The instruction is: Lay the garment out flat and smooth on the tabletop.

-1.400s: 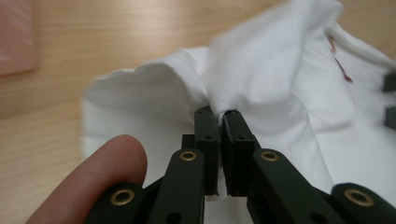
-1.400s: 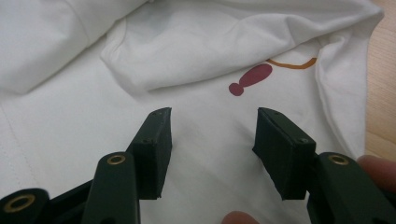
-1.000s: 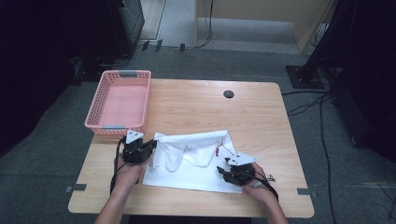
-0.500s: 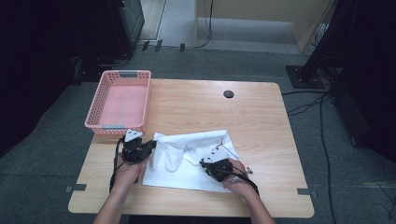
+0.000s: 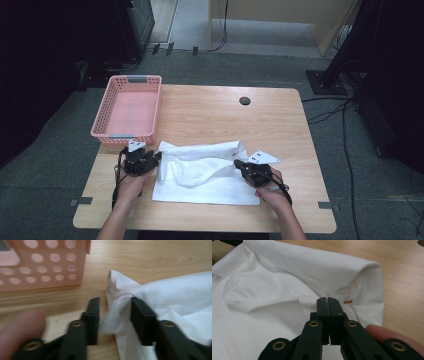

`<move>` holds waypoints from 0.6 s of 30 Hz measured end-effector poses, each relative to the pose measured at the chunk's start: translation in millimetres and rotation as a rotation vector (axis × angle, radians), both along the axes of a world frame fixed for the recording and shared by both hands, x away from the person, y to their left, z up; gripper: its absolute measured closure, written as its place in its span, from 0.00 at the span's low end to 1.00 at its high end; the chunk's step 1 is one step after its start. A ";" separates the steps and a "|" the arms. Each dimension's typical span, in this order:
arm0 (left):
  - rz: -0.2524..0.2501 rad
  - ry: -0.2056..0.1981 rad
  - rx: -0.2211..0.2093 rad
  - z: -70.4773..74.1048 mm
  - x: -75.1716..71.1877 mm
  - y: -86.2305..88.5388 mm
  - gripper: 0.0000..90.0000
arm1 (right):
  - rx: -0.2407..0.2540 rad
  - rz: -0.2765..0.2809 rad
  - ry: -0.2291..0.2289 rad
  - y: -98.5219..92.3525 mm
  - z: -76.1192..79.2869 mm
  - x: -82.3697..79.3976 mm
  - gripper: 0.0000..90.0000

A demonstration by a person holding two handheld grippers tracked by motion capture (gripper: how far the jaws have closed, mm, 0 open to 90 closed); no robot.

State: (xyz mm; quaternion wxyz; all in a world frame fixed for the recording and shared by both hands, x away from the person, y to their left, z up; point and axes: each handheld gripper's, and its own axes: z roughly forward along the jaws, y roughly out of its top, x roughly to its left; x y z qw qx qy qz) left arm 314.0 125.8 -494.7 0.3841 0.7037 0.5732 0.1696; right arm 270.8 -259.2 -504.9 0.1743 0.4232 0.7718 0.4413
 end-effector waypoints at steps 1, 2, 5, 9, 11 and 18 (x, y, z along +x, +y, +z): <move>-0.002 -0.007 -0.010 3.0 -3.4 0.1 0.62 | 0.000 0.000 0.000 0.0 0.0 0.0 1.00; -0.011 -0.024 -0.021 6.0 -8.0 -0.7 0.60 | 0.005 0.001 -0.001 0.5 -0.9 -0.1 1.00; -0.064 -0.065 -0.046 13.7 -27.4 -9.2 0.53 | 0.009 -0.001 0.006 1.9 -2.8 0.5 1.00; -0.200 -0.085 -0.043 10.7 -54.5 -35.8 0.48 | 0.022 -0.011 0.017 3.9 -5.4 2.0 1.00; -0.283 -0.071 -0.010 2.8 -61.8 -52.0 0.48 | 0.019 -0.013 0.019 4.3 -5.7 2.0 1.00; -0.369 -0.016 0.083 -24.4 -60.3 -77.7 0.61 | -0.021 -0.023 0.034 6.9 -14.5 0.7 0.99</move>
